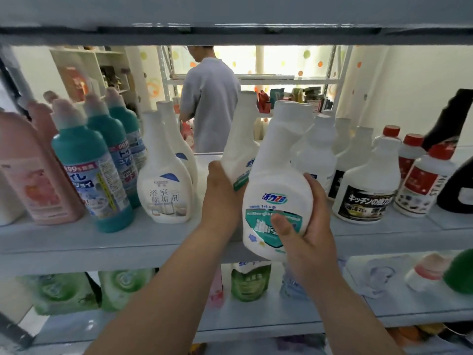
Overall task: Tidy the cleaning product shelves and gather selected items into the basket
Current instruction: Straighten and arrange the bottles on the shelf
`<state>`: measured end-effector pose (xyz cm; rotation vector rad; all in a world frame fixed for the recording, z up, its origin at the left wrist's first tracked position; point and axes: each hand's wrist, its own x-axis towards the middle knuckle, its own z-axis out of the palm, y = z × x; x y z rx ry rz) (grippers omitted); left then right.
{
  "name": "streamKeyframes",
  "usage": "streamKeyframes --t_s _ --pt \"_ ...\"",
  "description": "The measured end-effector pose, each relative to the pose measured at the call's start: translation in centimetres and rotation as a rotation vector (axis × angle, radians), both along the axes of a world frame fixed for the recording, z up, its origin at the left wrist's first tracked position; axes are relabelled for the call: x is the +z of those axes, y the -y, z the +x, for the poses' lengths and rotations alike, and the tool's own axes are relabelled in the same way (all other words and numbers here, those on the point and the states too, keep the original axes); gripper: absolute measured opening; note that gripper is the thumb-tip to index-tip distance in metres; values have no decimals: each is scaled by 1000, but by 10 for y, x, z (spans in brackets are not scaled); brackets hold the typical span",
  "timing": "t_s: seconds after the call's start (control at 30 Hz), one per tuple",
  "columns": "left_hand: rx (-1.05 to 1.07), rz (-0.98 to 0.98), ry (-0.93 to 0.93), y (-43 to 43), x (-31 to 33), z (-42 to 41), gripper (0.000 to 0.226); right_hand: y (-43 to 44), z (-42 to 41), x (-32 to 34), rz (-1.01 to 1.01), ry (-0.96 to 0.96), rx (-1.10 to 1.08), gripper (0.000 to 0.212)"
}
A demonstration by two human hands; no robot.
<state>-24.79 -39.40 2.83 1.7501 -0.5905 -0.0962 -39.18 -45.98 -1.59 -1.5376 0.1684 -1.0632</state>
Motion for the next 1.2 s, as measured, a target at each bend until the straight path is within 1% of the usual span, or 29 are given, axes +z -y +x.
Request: streamKeyframes --t_s 0.07,0.13,0.33,0.47,0.57,0.67,0.73,0.8,0.87,0.9,0.97,1.03,1.13,1.2 --pt "16 67 96 -7 -9 1 63 1 -2 -1 -30 5 -28 70" --pt "58 31 150 -17 -20 1 57 0 -5 -2 -61 5 -61 71" --pt "86 -90 212 -50 -40 -8 55 -6 -5 -5 -120 -4 -156 75" --pt "80 -83 237 -75 -42 -11 59 -15 7 0 -148 -15 -193 72" --pt "90 -77 268 -98 -40 -7 59 -15 21 3 -165 -90 -228 69" --pt "74 -44 268 -120 -36 8 57 -12 35 7 -373 -234 -402 76" --pt "16 -41 244 -129 -34 20 61 -14 41 16 -501 -313 -455 82" --pt "-55 -28 236 -136 -33 31 64 -15 45 27 -756 -385 -506 89" --pt "-110 -20 246 -139 -33 38 61 -13 49 42 -1019 -522 -546 95" --pt "-127 -25 246 -139 -34 40 59 -12 52 50 -1100 -599 -565 97" --pt "-144 -39 231 -139 -36 41 55 -10 59 62 -1205 -723 -600 102" --pt "-149 -48 219 -138 -39 43 50 -8 69 71 -1266 -807 -624 106" --pt "-170 -61 194 -137 -42 48 49 -4 88 79 -1306 -868 -629 101" --pt "-180 -54 174 -138 -44 51 51 1 103 83 -1287 -878 -598 100"
